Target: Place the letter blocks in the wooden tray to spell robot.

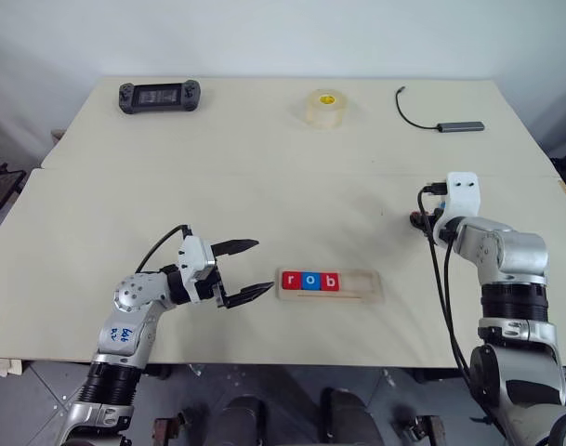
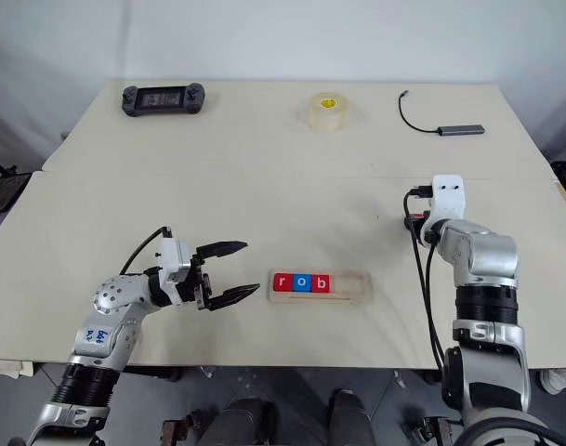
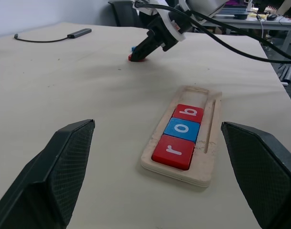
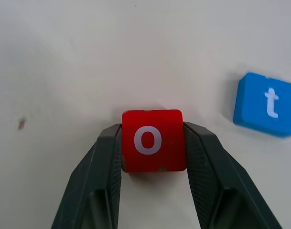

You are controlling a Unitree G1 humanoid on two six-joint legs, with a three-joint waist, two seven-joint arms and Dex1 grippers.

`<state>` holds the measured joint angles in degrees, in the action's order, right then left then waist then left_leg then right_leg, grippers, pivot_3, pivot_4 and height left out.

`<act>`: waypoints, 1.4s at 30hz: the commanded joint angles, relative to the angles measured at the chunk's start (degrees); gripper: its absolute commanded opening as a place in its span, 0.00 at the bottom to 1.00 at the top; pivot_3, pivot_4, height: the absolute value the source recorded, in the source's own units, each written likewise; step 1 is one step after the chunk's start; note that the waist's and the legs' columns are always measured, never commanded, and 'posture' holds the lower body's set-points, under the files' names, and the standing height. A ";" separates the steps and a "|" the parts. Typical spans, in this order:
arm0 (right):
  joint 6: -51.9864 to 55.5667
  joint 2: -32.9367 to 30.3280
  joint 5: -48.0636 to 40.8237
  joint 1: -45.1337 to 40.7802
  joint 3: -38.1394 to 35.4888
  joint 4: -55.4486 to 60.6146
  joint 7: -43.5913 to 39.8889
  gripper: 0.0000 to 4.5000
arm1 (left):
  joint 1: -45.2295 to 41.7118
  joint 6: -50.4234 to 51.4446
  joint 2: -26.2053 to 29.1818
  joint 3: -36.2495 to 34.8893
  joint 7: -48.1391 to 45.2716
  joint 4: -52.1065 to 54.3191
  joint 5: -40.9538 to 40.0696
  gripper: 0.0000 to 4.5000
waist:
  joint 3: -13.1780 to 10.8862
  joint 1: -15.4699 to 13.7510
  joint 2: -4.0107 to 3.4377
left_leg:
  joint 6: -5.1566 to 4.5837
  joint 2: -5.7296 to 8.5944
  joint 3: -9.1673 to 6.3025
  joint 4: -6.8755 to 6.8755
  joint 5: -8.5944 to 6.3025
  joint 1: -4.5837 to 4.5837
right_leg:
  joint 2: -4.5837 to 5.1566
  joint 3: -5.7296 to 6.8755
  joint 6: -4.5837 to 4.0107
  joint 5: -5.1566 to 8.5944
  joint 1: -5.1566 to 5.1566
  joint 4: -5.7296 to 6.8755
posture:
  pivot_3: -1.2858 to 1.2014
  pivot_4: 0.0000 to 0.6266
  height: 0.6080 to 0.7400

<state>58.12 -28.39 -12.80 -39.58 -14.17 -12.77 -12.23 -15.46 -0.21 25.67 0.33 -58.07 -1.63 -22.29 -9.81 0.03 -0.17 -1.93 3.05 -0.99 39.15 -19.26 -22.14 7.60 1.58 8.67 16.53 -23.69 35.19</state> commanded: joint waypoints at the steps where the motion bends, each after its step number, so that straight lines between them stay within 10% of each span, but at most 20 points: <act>1: 8.59 0.77 -2.88 4.77 -3.92 14.56 1.38 0.32 | -0.43 -0.71 0.42 -0.29 -0.47 1.34 -0.28 1.00 | 0.00 0.02 0.00 | 0.00 0.00 -0.03 -0.01 0.00 -0.02 | 0.00 0.02 0.00 0.00 -0.01 -0.02 | 0.52 0.24 1.00; 14: 33.91 12.77 -5.18 25.42 -8.05 56.11 4.44 0.32 | -2.99 -0.28 0.60 0.61 -3.74 -1.30 -0.55 1.00 | 0.01 0.03 -0.01 | 0.00 0.03 0.00 -0.04 -0.01 -0.01 | -0.03 -0.12 0.00 0.00 -0.03 -0.02 | 0.52 0.24 1.00; 21: 33.37 6.92 -7.92 24.54 -8.75 55.23 -1.60 0.84 | -4.47 -0.41 0.47 0.60 -4.61 -2.65 -0.28 1.00 | 0.00 0.00 -0.01 | -0.03 0.11 0.01 -0.04 0.00 0.02 | -0.01 -0.16 0.00 0.00 -0.04 0.02 | 0.52 0.24 1.00; 23: 28.80 -1.57 -11.31 25.02 -8.78 52.60 -9.50 0.99 | -4.45 -0.71 0.76 0.52 -5.11 -2.78 -0.31 1.00 | 0.00 -0.01 0.00 | -0.10 0.15 0.00 -0.04 -0.01 0.02 | 0.02 -0.17 0.00 0.00 -0.03 0.04 | 0.52 0.24 1.00; 28: -0.33 -23.44 -10.31 33.51 -2.46 42.50 -33.78 1.00 | -4.28 -0.81 1.10 0.56 -6.05 -2.57 -0.45 1.00 | -0.03 -0.09 0.03 | -0.22 0.18 0.01 -0.08 -0.05 0.00 | 0.00 -0.13 0.03 -0.01 0.06 -0.18 | 0.52 0.24 1.00; 35: -38.70 -31.10 -2.87 28.36 7.03 14.49 -57.14 1.00 | -4.85 -0.41 0.77 1.29 -7.58 -1.99 -0.88 1.00 | -0.09 0.19 0.13 | -0.25 0.08 0.26 0.02 -0.04 0.10 | -0.03 -0.20 0.21 -0.11 0.17 -0.28 | 0.52 0.24 1.00; 42: -53.69 -29.76 5.14 15.95 17.85 -4.81 -65.15 1.00 | -4.29 -0.07 0.77 1.71 -7.90 -0.63 -0.79 1.00 | -0.09 0.06 0.13 | -0.21 0.08 0.18 0.02 0.01 0.07 | 0.04 -0.16 0.24 -0.13 0.15 -0.33 | 0.52 0.24 1.00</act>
<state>7.82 -58.17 -9.37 -22.35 2.76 -15.16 -75.66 -19.78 -0.11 26.31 2.05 -65.89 -4.64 -22.43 -9.90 0.10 -0.04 -2.13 3.12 -0.84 39.17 -19.25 -22.08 7.66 1.44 8.91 16.40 -23.55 34.85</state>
